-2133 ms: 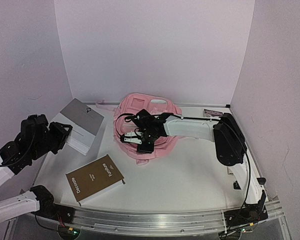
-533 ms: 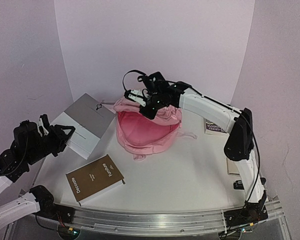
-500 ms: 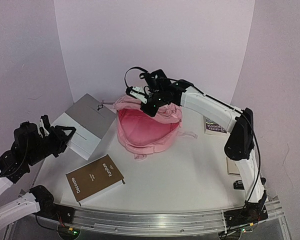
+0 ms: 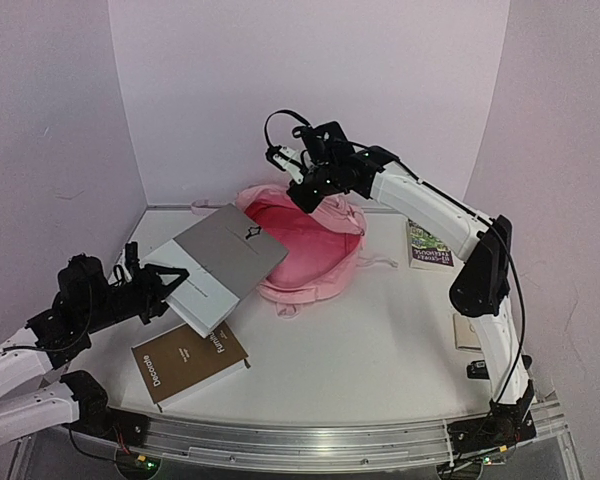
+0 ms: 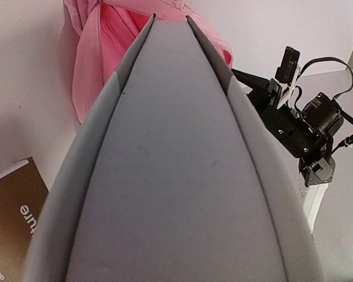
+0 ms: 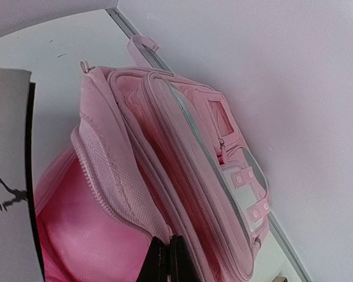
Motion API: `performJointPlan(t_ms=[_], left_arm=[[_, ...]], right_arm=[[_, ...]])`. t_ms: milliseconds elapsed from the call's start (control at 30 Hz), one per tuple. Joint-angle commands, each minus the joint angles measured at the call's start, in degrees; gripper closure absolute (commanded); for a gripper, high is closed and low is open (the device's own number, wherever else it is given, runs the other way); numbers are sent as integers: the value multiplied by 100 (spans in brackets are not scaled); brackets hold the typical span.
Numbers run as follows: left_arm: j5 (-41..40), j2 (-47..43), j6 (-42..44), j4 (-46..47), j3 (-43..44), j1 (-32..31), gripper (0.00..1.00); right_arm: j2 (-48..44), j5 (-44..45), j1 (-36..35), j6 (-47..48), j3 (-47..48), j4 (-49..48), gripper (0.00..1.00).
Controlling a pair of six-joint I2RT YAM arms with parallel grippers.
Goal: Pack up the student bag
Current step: Place the book in the student bag.
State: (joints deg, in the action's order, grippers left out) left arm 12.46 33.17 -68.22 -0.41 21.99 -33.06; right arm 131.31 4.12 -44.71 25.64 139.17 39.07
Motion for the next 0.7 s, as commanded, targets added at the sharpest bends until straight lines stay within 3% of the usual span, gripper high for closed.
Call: performJointPlan(t_ms=[0,167,400,667], left_arm=[[323,636,-419,1696,-166,6,100],[158,1444,-691,2577,-222,7,100],[51,2960,-1119,4588,-236,6,100],[-437,4454,-1232,5803,160,15,100]], right_arm=[[-118,-170,-62,-375,295,-643,100],[-234,-277,-127,-441,155,-663,100],[-382,-368,-300,-427,-7,-685,100],[-560,-560,-368,-480,-145,-691,100]])
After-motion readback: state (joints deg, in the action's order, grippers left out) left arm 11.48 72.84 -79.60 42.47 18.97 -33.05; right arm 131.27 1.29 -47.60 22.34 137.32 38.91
